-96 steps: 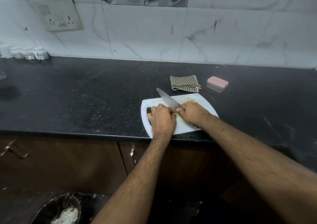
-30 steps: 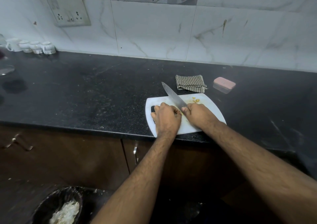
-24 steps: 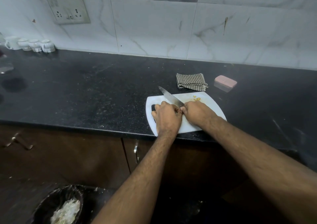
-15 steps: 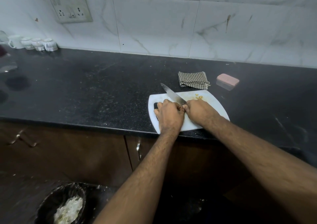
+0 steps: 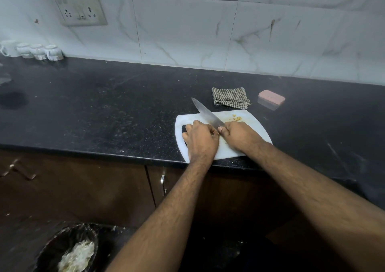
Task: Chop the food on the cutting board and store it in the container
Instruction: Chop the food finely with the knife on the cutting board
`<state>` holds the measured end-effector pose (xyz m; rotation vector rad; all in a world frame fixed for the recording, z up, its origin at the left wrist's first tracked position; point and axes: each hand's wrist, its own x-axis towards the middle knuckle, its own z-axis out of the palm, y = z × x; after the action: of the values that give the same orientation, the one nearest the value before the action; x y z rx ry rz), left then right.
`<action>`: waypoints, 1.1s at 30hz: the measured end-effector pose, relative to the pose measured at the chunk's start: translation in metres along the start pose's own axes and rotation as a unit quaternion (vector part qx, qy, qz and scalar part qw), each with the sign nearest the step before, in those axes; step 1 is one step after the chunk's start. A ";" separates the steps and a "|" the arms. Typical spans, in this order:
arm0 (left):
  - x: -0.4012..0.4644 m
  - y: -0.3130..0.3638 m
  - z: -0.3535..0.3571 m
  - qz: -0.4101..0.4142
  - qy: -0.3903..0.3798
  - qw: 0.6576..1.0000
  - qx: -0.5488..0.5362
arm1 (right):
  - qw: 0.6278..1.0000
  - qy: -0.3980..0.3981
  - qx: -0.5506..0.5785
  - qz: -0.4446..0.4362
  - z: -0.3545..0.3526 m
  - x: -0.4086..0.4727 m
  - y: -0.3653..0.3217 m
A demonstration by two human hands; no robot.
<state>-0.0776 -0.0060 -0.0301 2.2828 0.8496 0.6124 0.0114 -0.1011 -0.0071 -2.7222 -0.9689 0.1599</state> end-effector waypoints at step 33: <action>-0.003 -0.002 0.004 0.064 -0.017 0.995 0.070 | 0.978 0.025 0.201 0.054 0.001 -0.020 0.015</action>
<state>-0.0777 -0.0086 -0.0352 2.4824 0.7553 0.5834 0.0050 -0.1245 -0.0113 -2.3913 -0.6863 0.2736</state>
